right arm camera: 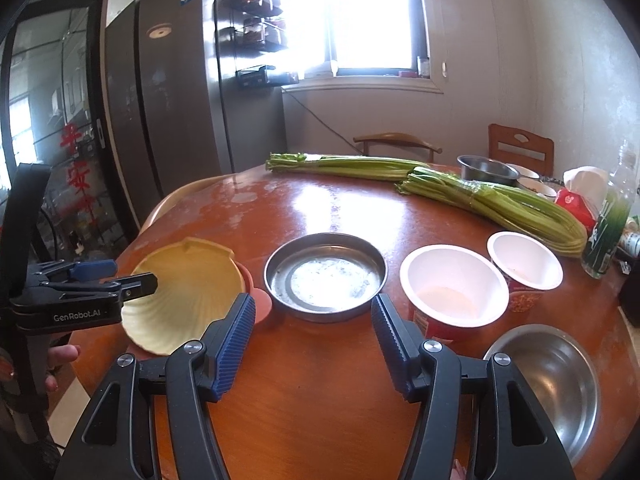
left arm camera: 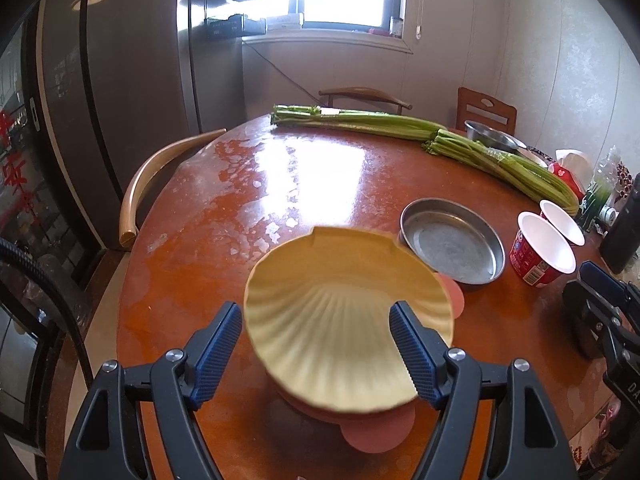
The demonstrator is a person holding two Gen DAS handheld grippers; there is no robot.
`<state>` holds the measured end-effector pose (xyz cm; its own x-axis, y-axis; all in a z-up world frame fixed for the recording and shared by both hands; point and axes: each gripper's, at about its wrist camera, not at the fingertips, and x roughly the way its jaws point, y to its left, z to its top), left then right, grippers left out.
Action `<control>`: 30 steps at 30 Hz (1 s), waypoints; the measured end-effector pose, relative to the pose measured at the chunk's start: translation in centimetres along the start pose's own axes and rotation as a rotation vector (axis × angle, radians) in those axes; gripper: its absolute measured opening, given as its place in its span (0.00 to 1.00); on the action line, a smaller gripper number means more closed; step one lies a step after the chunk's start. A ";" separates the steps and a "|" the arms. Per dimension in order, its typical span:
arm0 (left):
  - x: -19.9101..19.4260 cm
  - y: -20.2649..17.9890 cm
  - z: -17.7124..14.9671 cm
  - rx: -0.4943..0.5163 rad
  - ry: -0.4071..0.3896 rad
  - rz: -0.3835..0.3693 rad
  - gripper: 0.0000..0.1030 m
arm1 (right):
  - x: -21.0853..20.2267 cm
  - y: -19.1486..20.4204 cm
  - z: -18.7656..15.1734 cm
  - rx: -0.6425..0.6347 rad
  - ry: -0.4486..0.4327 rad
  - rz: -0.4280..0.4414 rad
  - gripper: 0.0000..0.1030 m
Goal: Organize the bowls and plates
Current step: 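Move both grippers to the flat steel tray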
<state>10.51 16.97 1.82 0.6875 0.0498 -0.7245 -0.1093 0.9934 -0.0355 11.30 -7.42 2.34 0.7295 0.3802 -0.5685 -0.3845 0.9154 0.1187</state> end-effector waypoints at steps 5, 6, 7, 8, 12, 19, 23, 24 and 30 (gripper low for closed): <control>-1.4 -0.3 0.4 0.024 -0.040 0.019 0.74 | -0.9 -0.3 0.3 0.011 -0.022 -0.013 0.60; -1.6 -0.4 0.6 0.030 -0.047 0.015 0.74 | -1.1 -0.2 0.4 0.014 -0.024 -0.015 0.61; -2.0 -0.6 0.7 0.037 -0.053 0.011 0.74 | -1.3 -0.3 0.5 0.015 -0.028 -0.010 0.61; -2.3 -0.9 0.8 0.043 -0.058 0.006 0.74 | -1.5 -0.3 0.6 0.017 -0.030 -0.010 0.61; -3.2 -1.9 1.7 0.057 -0.067 -0.010 0.74 | -2.4 -0.5 0.9 0.030 -0.032 -0.015 0.61; -5.6 -4.6 3.9 0.115 -0.110 -0.060 0.75 | -4.8 -1.3 1.7 0.059 -0.058 -0.020 0.61; -6.6 -6.6 5.7 0.153 -0.129 -0.115 0.79 | -6.0 -1.9 2.2 0.083 -0.072 -0.028 0.61; -6.7 -6.9 6.0 0.163 -0.132 -0.130 0.80 | -6.3 -2.1 2.2 0.094 -0.076 -0.027 0.61; -5.5 -9.1 7.6 0.205 -0.091 -0.178 0.82 | -5.8 -3.4 1.9 0.149 -0.029 -0.044 0.61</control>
<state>13.17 8.42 11.31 0.7457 -0.1277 -0.6540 0.1603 0.9870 -0.0099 9.43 -12.44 6.74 0.7607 0.3406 -0.5526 -0.2649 0.9401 0.2147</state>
